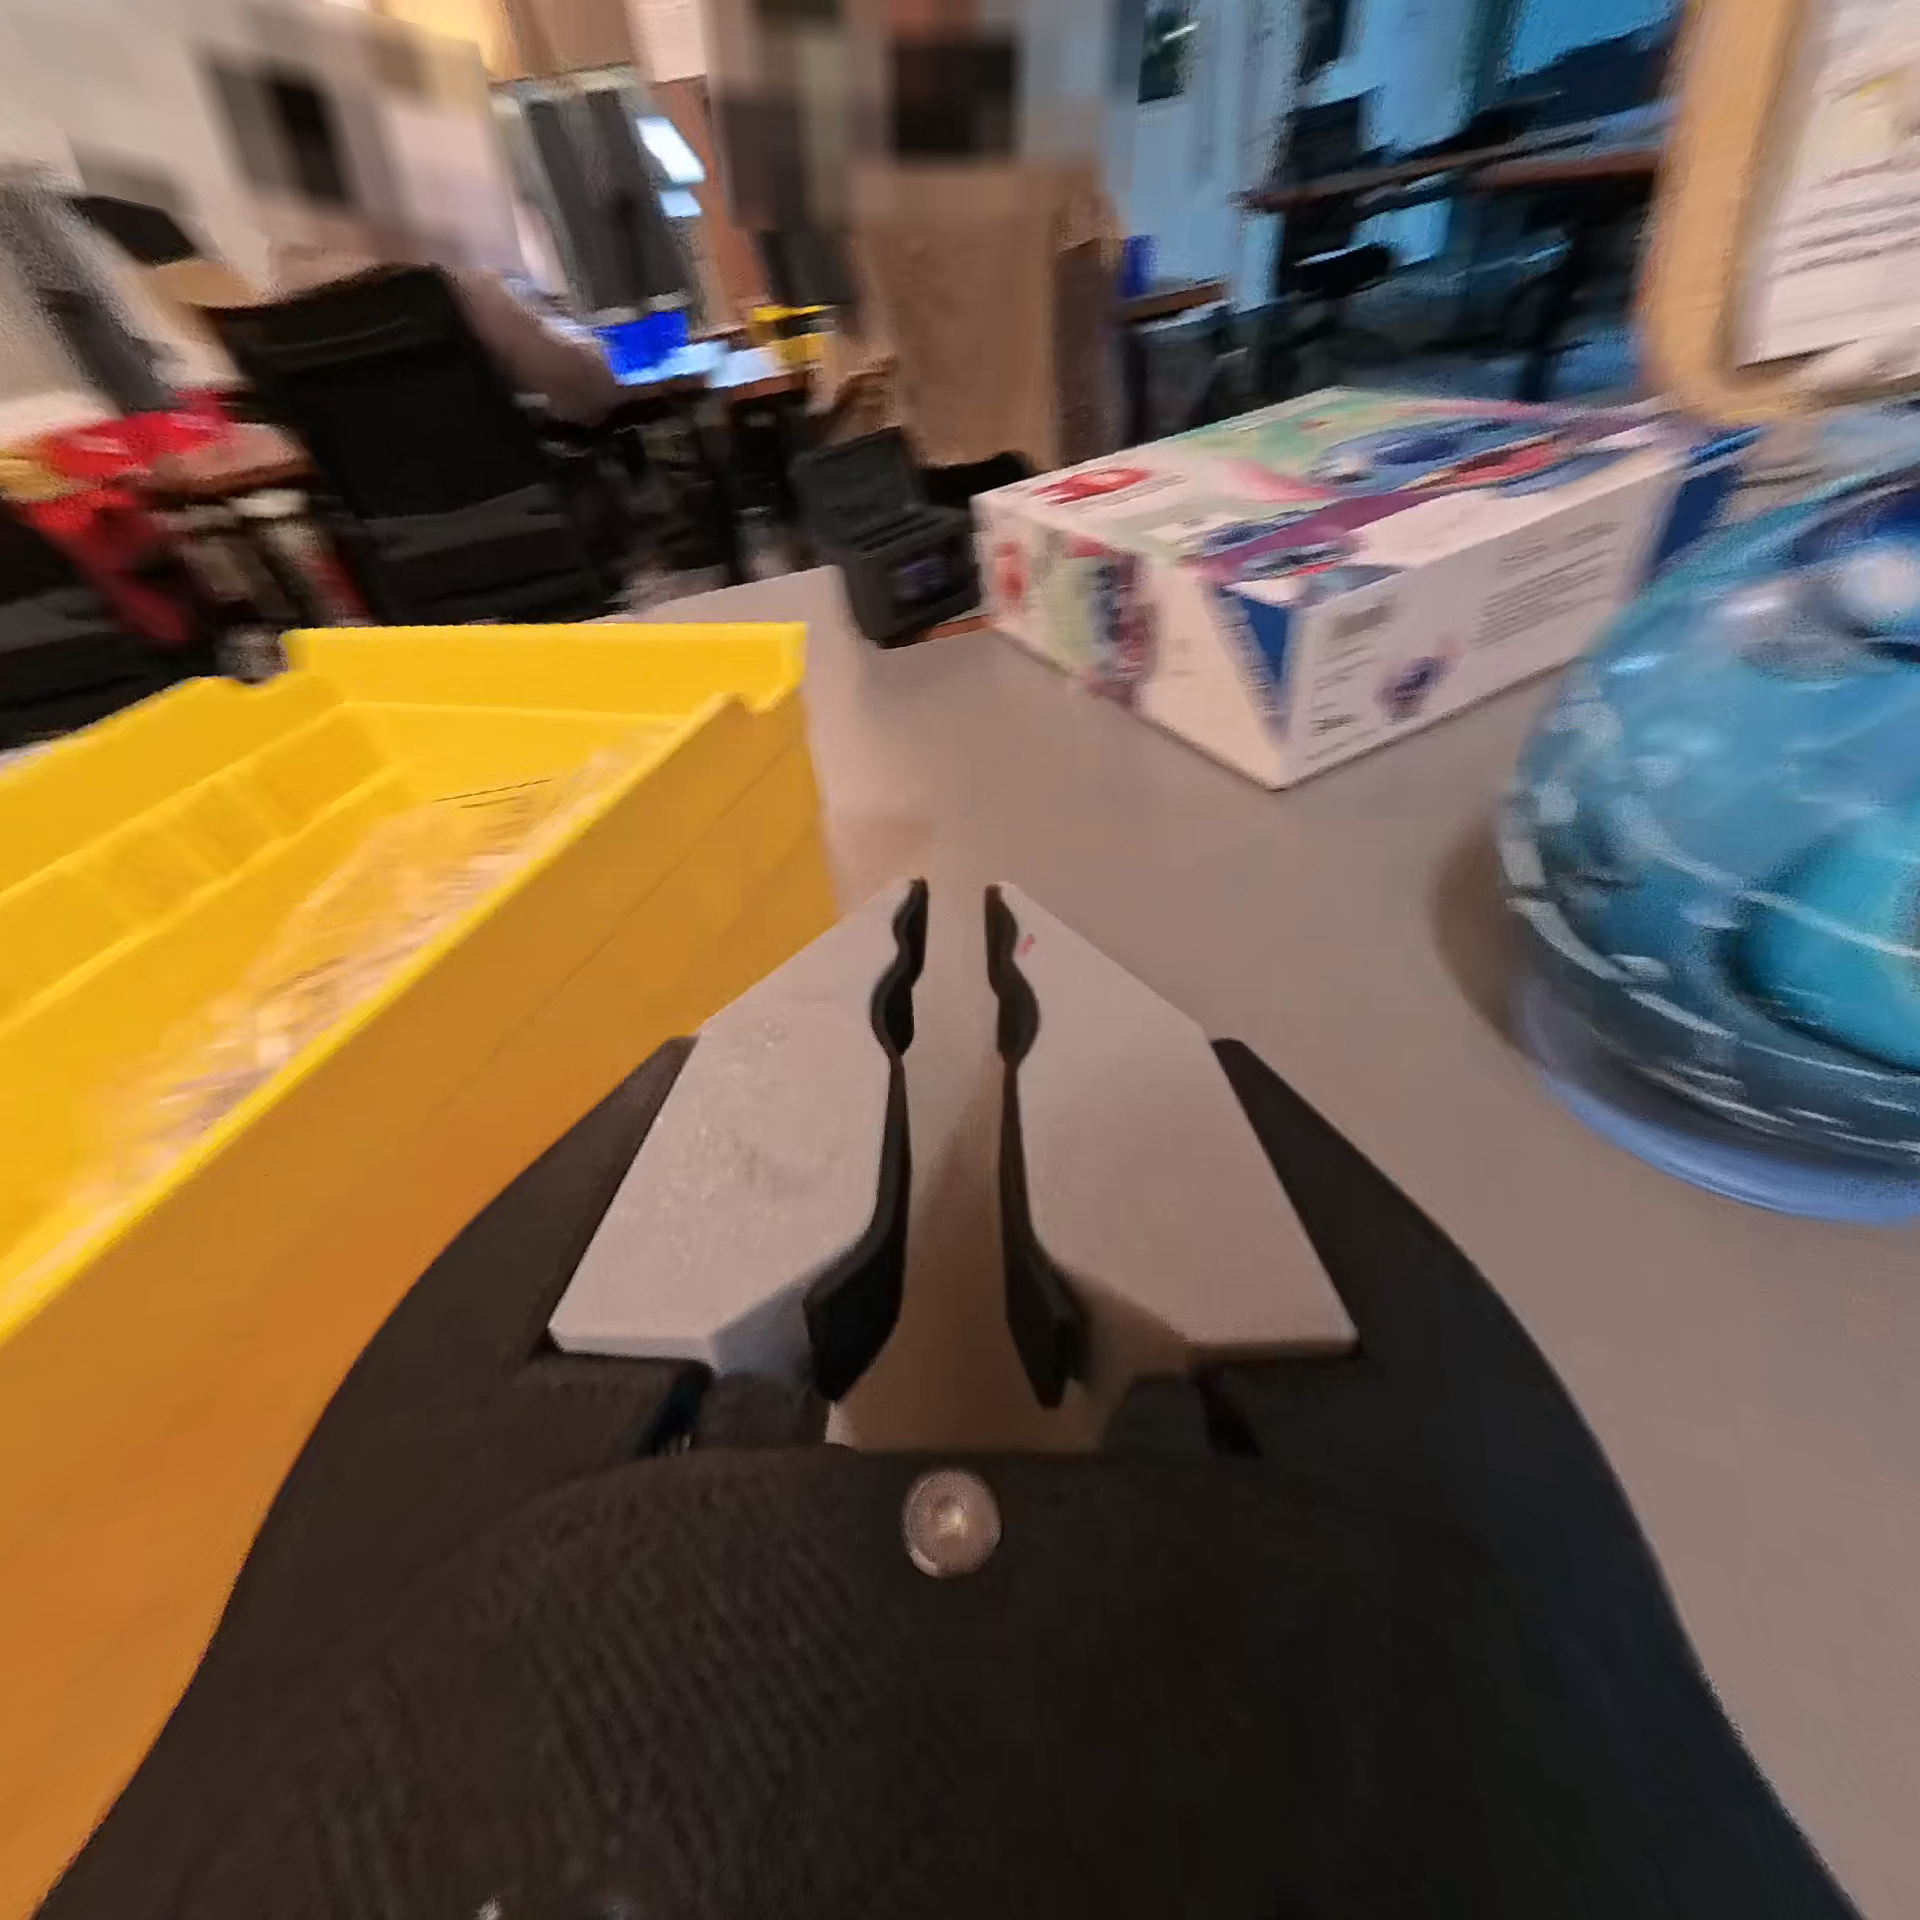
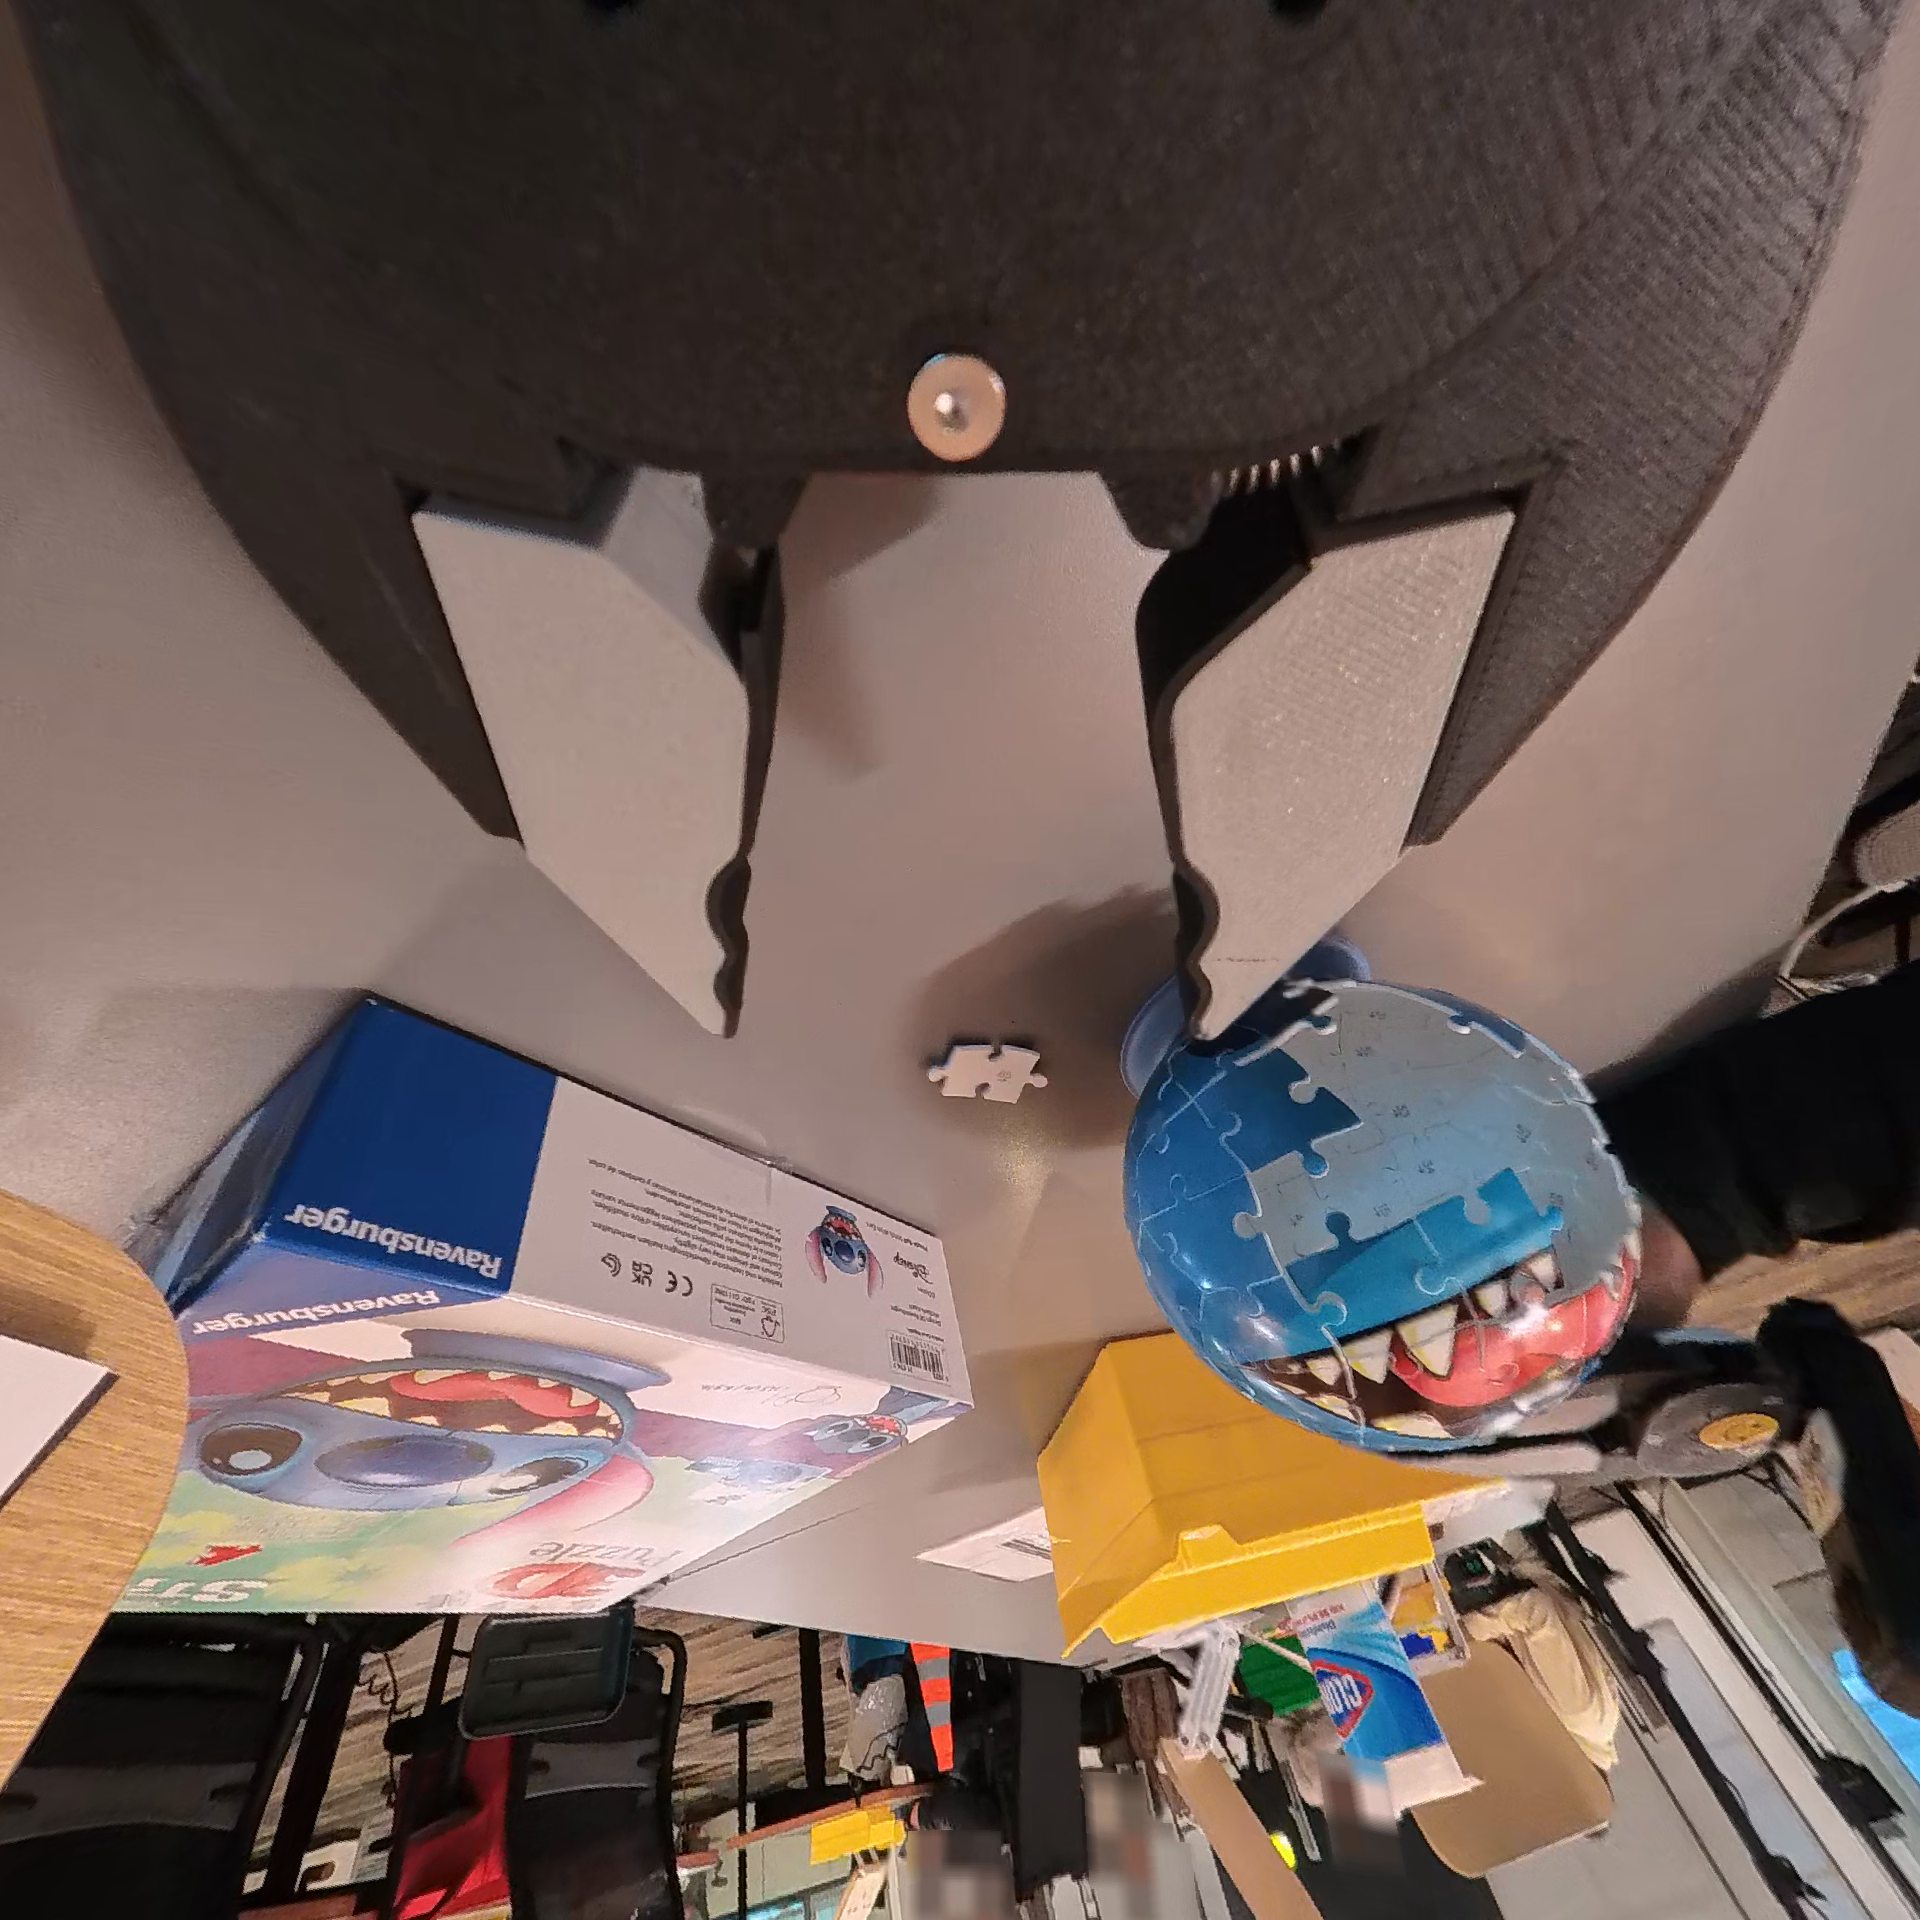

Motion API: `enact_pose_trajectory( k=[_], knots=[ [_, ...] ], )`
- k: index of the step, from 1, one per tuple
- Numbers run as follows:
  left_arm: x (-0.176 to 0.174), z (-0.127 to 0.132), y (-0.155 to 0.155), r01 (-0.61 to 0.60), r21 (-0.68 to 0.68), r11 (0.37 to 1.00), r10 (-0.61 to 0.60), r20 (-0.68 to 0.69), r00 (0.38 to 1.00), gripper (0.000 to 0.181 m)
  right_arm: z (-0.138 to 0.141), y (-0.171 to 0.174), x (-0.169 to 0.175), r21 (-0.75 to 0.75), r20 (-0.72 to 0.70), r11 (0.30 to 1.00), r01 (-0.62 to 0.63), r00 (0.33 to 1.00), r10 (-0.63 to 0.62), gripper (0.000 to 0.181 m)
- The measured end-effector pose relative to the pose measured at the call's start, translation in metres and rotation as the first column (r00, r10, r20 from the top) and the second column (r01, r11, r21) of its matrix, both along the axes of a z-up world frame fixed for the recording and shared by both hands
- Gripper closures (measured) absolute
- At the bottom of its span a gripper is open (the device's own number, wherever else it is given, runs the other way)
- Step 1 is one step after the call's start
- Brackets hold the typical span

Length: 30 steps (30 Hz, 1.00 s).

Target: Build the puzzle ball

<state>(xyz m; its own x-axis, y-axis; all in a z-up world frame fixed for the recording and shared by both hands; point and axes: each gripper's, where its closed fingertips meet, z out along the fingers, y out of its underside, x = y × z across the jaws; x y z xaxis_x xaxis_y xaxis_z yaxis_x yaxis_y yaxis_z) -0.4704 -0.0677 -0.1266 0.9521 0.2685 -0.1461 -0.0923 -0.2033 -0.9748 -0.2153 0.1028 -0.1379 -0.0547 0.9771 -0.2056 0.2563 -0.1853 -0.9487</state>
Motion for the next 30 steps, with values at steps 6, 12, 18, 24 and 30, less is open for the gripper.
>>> enact_pose_trajectory(
  k=[6, 12, 18, 24, 30],
  knots=[
    [0.045, 0.002, -0.024, 0.241, 0.166, 0.956, -0.292, 0.464, 0.837, 0.140, 0.021, -0.020, -0.011, -0.099, -0.111, 0.990, -0.104, 0.989, 0.093, 0.092],
    [0.093, -0.005, -0.023, 0.354, 0.163, 0.921, -0.380, 0.568, 0.730, 0.106, 0.041, -0.049, -0.052, -0.287, -0.148, 0.910, -0.299, 0.952, 0.267, 0.082],
    [0.150, -0.001, -0.009, 0.482, 0.245, 0.841, -0.483, 0.740, 0.468, 0.083, 0.047, -0.067, -0.080, -0.590, -0.056, 0.699, -0.404, 0.884, 0.463, 0.080],
    [0.147, -0.004, 0.003, 0.438, 0.279, 0.855, -0.443, 0.832, 0.334, 0.073, 0.026, -0.077, -0.087, -0.630, 0.148, 0.698, -0.340, 0.830, 0.538, 0.066],
    [0.155, -0.012, 0.008, 0.433, 0.272, 0.859, -0.413, 0.868, 0.276, 0.078, 0.006, -0.095, -0.091, -0.699, 0.197, 0.634, -0.331, 0.764, 0.615, 0.068]
  ],
)
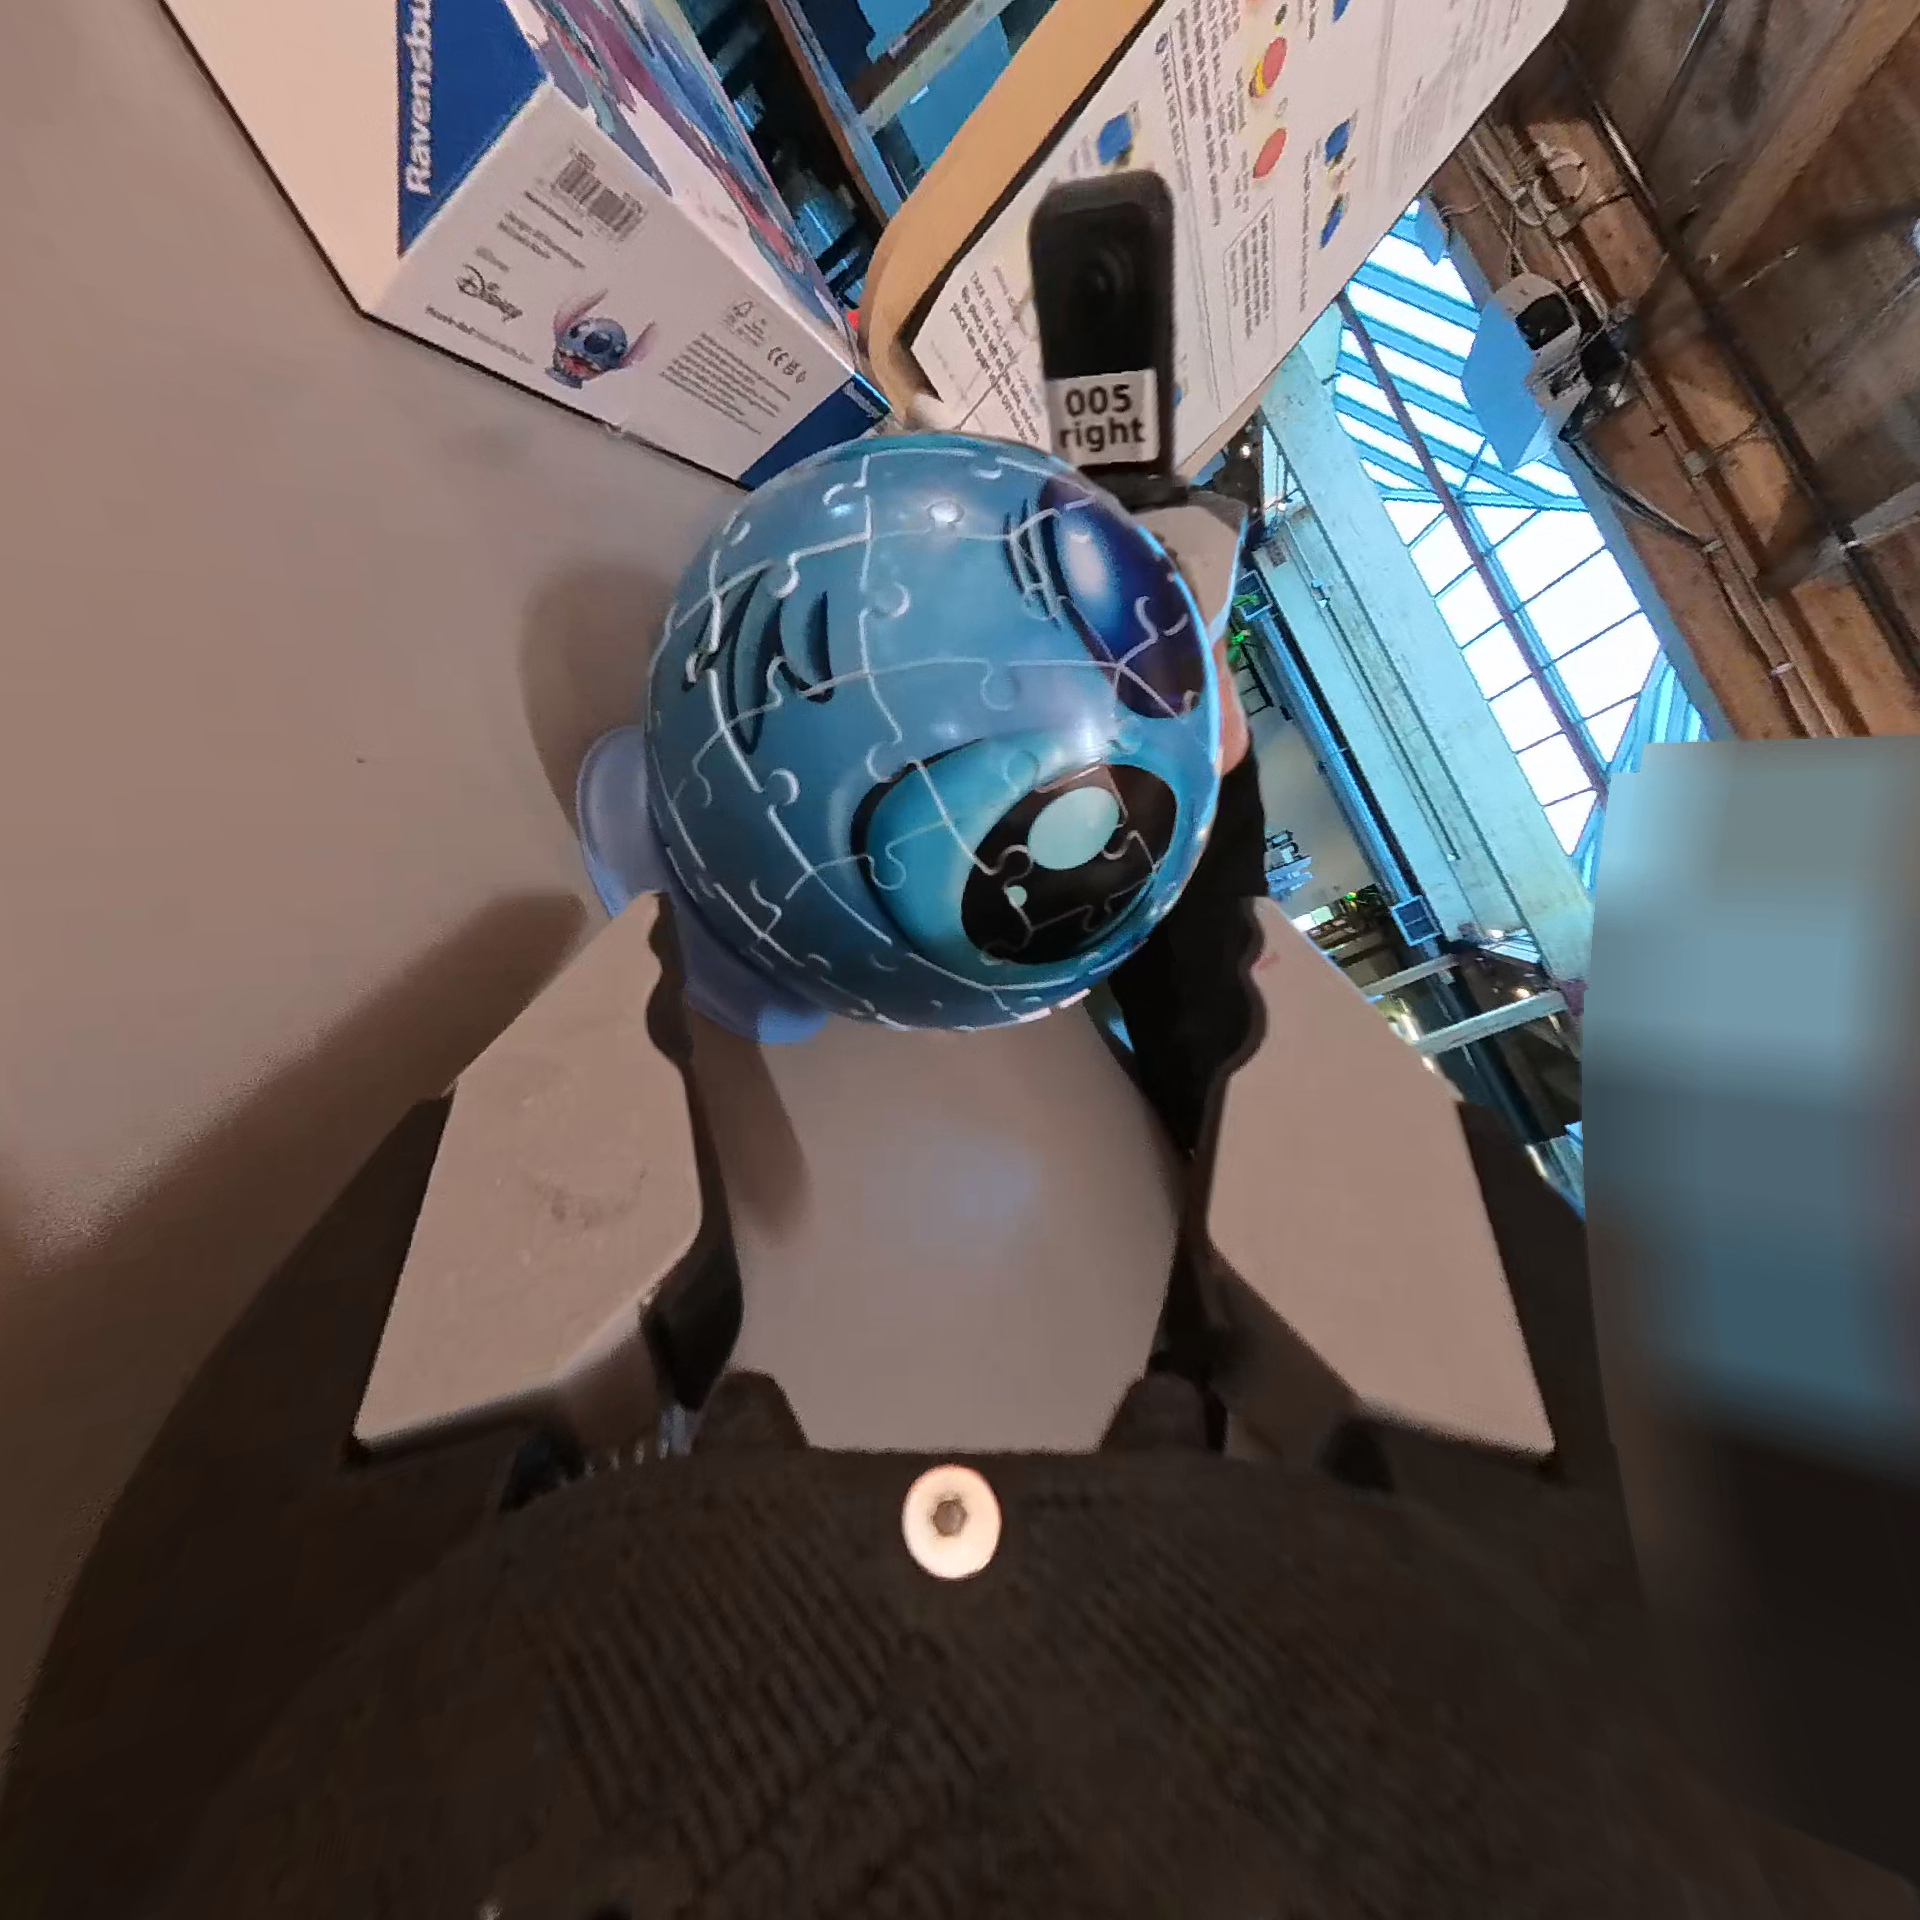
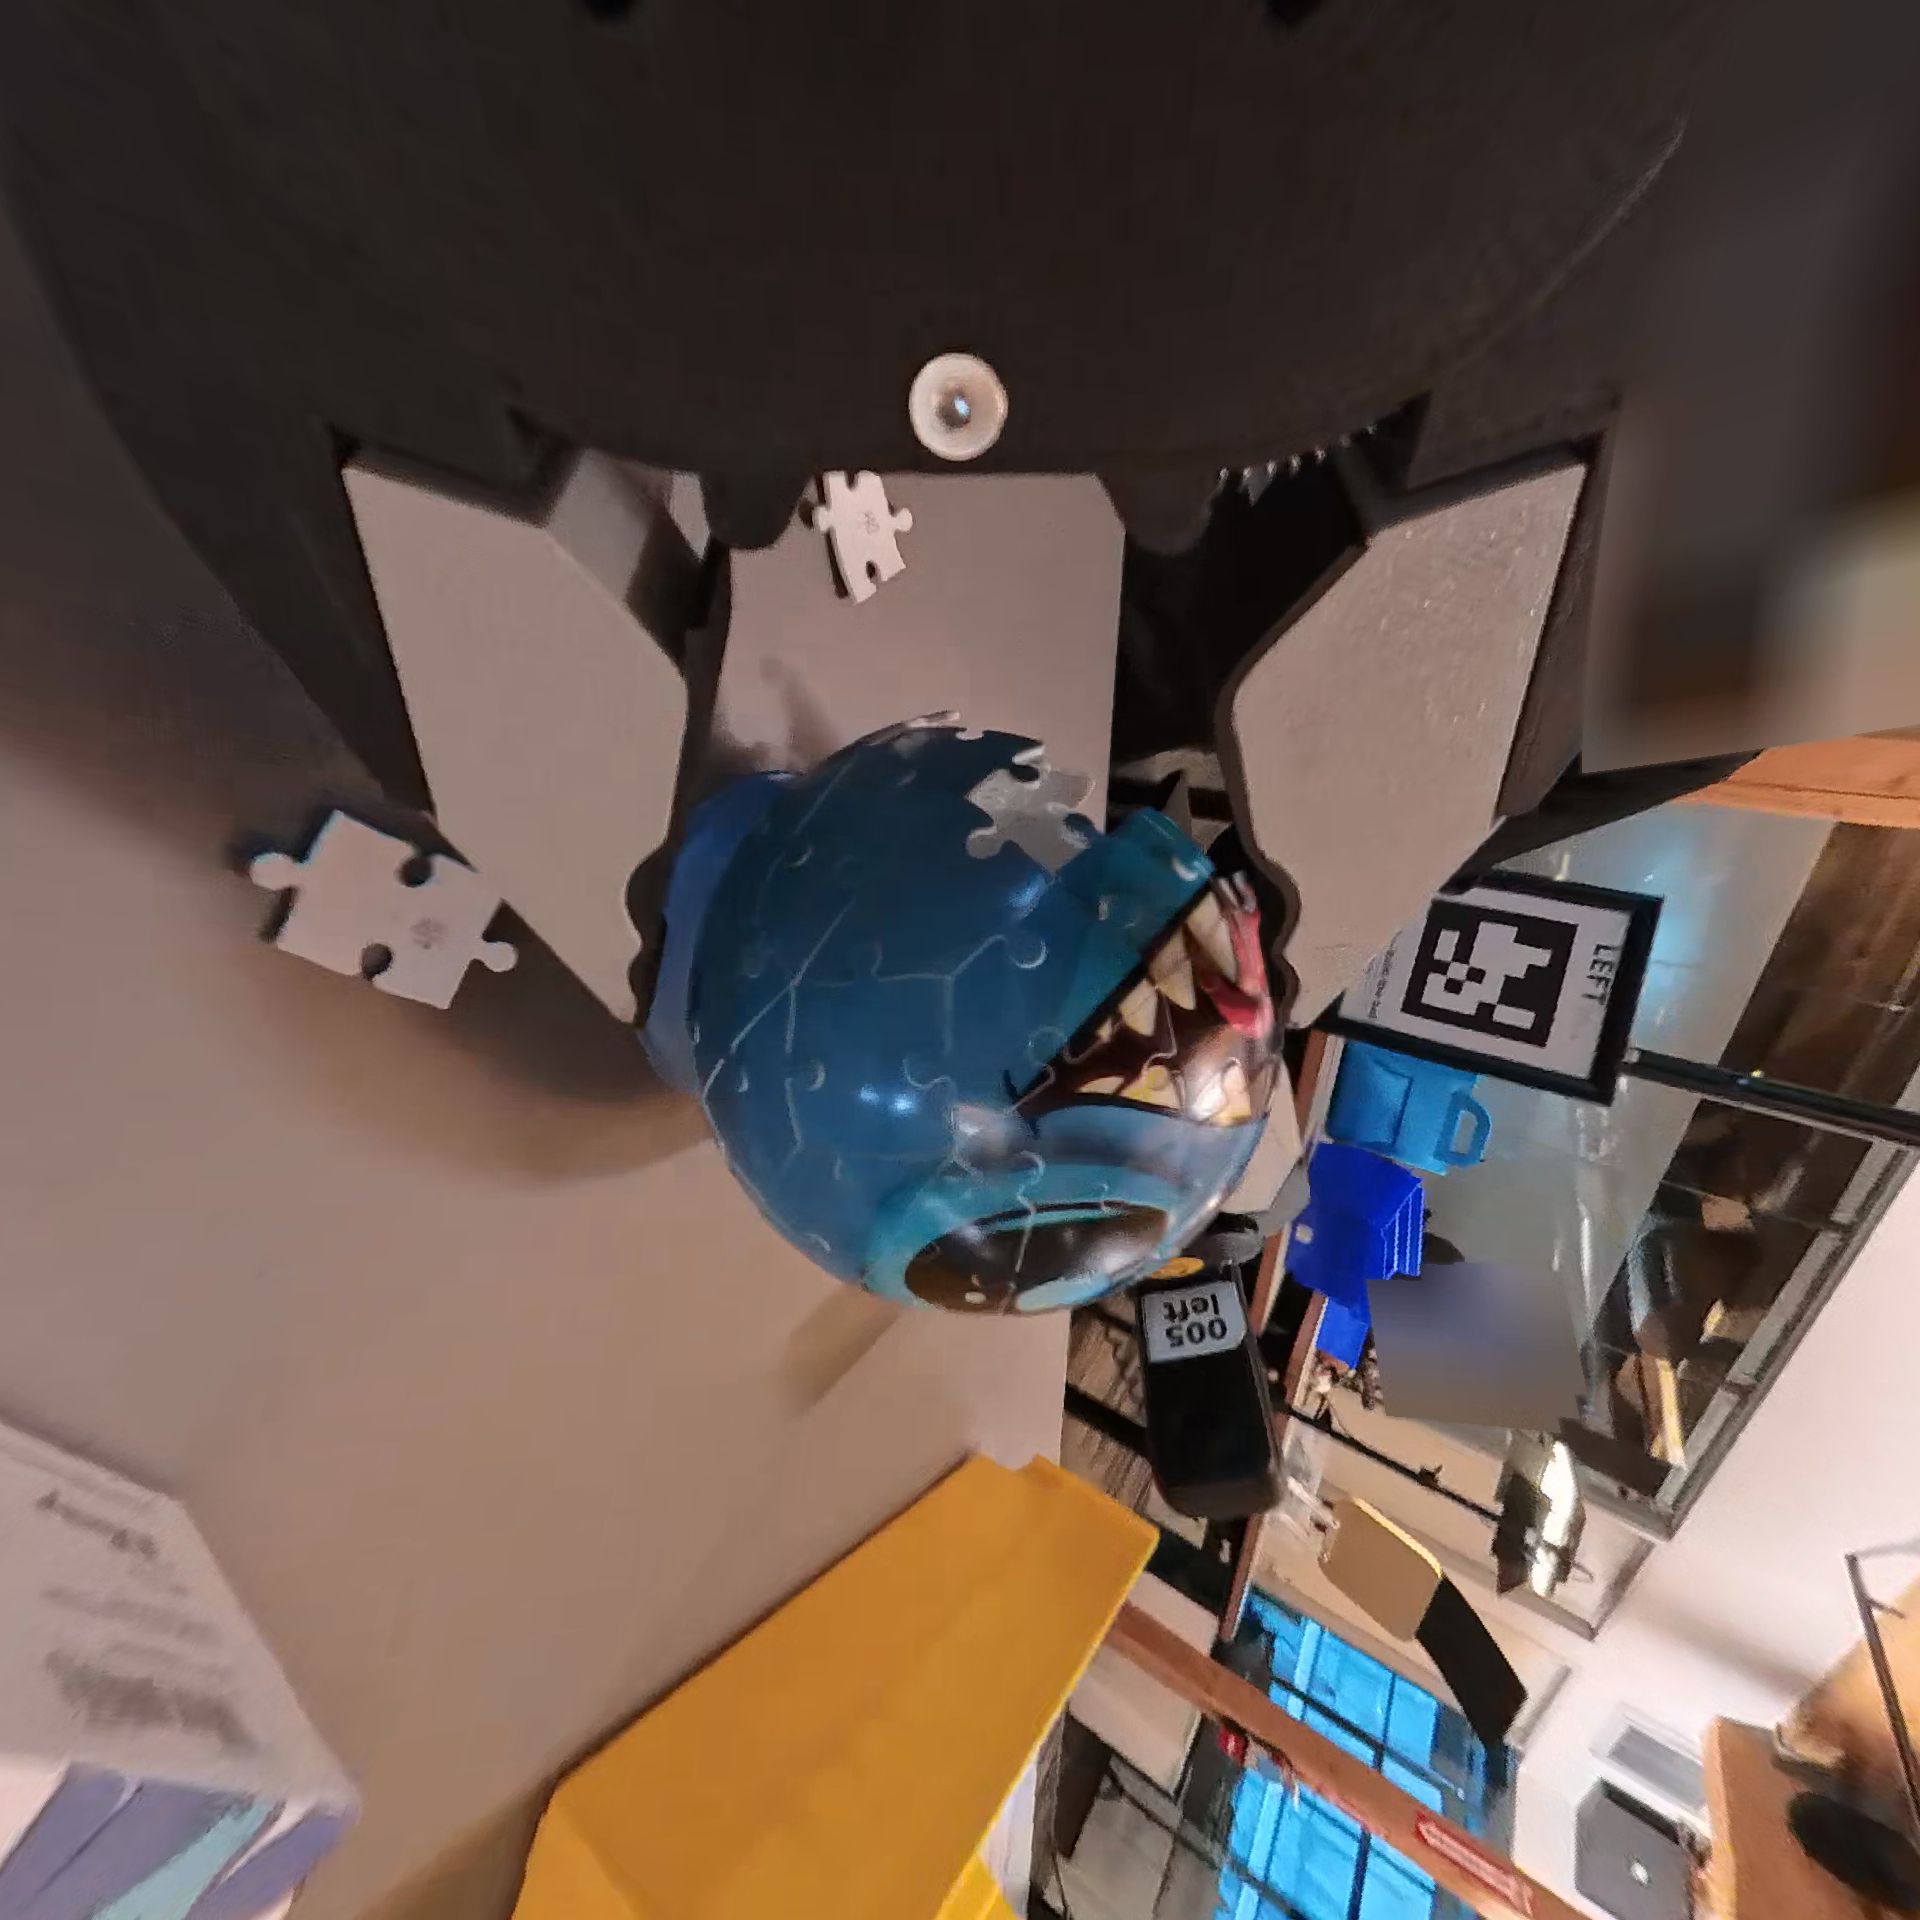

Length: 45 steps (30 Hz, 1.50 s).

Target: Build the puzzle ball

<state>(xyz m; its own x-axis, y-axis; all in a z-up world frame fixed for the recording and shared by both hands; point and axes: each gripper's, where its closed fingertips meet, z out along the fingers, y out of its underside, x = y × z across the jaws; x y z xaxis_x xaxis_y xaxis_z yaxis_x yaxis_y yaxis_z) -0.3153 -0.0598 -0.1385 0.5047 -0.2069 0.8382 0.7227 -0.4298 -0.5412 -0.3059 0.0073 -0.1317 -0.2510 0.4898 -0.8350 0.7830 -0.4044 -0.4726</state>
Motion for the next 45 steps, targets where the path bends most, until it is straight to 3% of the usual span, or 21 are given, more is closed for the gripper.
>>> enact_pose_trajectory(
  k=[4, 11, 21, 32, 42, 45],
  knots=[
    [0.007, -0.003, 0.001, 0.016, -0.027, 1.000, -0.017, -0.031, 0.999, 0.092, -0.004, -0.014, 0.001, -0.042, 0.020, 0.998, -0.044, 0.999, 0.045, 0.063],
    [0.005, -0.001, 0.005, -0.011, -0.063, 0.998, 0.001, -0.151, 0.989, 0.087, -0.003, -0.020, -0.002, 0.030, -0.027, 0.999, -0.035, 0.999, 0.036, 0.060],
    [-0.021, 0.014, 0.010, -0.083, 0.046, 0.996, 0.090, -0.212, 0.973, 0.090, 0.005, -0.022, -0.016, 0.160, -0.215, 0.987, 0.027, 0.977, 0.008, 0.058],
    [-0.012, 0.016, 0.004, -0.035, 0.113, 0.993, 0.065, -0.271, 0.960, 0.098, 0.003, -0.021, -0.005, 0.154, -0.343, 0.988, 0.018, 0.939, 0.036, 0.059],
    [-0.007, 0.017, 0.001, -0.034, 0.094, 0.995, 0.060, -0.291, 0.955, 0.094, 0.005, -0.016, -0.001, 0.139, -0.366, 0.990, 0.034, 0.930, 0.019, 0.063],
    [-0.009, 0.014, -0.011, -0.016, 0.073, 0.997, 0.035, -0.258, 0.965, 0.094, 0.020, -0.006, 0.000, 0.130, -0.410, 0.989, 0.065, 0.912, -0.006, 0.073]
  ],
)
